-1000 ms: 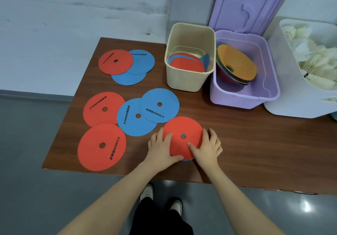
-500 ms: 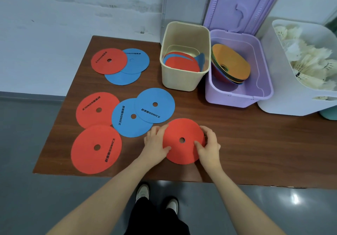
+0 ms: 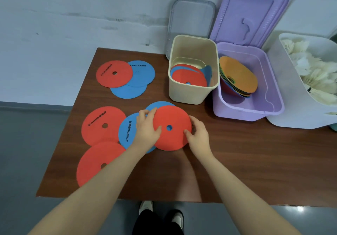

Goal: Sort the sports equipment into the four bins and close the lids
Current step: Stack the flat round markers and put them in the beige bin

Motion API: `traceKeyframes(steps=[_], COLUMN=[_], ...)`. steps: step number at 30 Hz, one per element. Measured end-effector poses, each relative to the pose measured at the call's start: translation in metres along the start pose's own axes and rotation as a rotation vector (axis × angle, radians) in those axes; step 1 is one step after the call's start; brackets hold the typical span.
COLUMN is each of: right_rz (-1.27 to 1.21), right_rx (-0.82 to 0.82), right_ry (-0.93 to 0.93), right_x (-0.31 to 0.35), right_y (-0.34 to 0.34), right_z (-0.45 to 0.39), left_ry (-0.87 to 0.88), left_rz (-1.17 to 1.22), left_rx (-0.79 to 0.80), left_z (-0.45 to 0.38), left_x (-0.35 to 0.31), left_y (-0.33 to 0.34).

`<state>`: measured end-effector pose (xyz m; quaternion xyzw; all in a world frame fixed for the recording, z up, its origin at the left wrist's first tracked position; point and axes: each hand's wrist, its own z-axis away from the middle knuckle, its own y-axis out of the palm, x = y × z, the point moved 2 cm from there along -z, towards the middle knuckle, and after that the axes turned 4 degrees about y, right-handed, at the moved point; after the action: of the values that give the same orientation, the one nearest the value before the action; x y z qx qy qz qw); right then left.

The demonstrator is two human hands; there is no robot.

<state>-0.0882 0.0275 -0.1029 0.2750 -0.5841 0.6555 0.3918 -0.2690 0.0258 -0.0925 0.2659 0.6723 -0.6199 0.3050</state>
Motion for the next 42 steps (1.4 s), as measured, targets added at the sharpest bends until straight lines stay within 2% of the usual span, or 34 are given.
traceKeyframes(steps=[2,6,8,10,15,19,22,31,35,39,42], right_rz=[0.096,0.413,0.440,0.397,0.245,0.055,-0.050,-0.110,-0.171,-0.219,-0.165], right_rx=[0.041,0.114,0.081,0.038,0.033,-0.029,-0.033,-0.084,-0.107,-0.133,-0.177], right_ry=[0.060,0.131,0.164,0.240,0.339,0.365,0.258,-0.018,-0.137,-0.226,-0.286], right_x=[0.005,0.006,0.001,-0.004,0.000,0.003,0.007,0.037,0.071,0.097,0.114], right_y=[0.015,0.035,0.039,0.040,0.044,0.041,0.036,0.016,0.003,-0.013,-0.028], right_z=[-0.015,-0.024,-0.020,-0.017,-0.017,-0.016,-0.007,0.014,0.013,0.002,-0.017], left_ry=[-0.014,-0.117,-0.111,-0.063,0.041,0.070,0.067,0.073,0.148,0.224,0.271], left_rz=[-0.054,-0.343,-0.379,-0.365,-0.198,0.052,0.090,0.037,0.063,0.039,0.020], left_rx=[0.054,0.273,0.374,0.409,0.301,0.263,0.226,0.082,-0.025,-0.066,-0.087], left_z=[-0.018,-0.043,-0.046,-0.046,-0.043,-0.038,-0.032,-0.014,-0.017,-0.033,-0.053], left_x=[0.011,0.035,0.042,0.045,0.039,0.034,0.037,0.026,0.009,-0.013,-0.033], left_y=[-0.006,-0.006,-0.003,-0.001,-0.007,-0.010,-0.013,-0.033,-0.058,-0.082,-0.091])
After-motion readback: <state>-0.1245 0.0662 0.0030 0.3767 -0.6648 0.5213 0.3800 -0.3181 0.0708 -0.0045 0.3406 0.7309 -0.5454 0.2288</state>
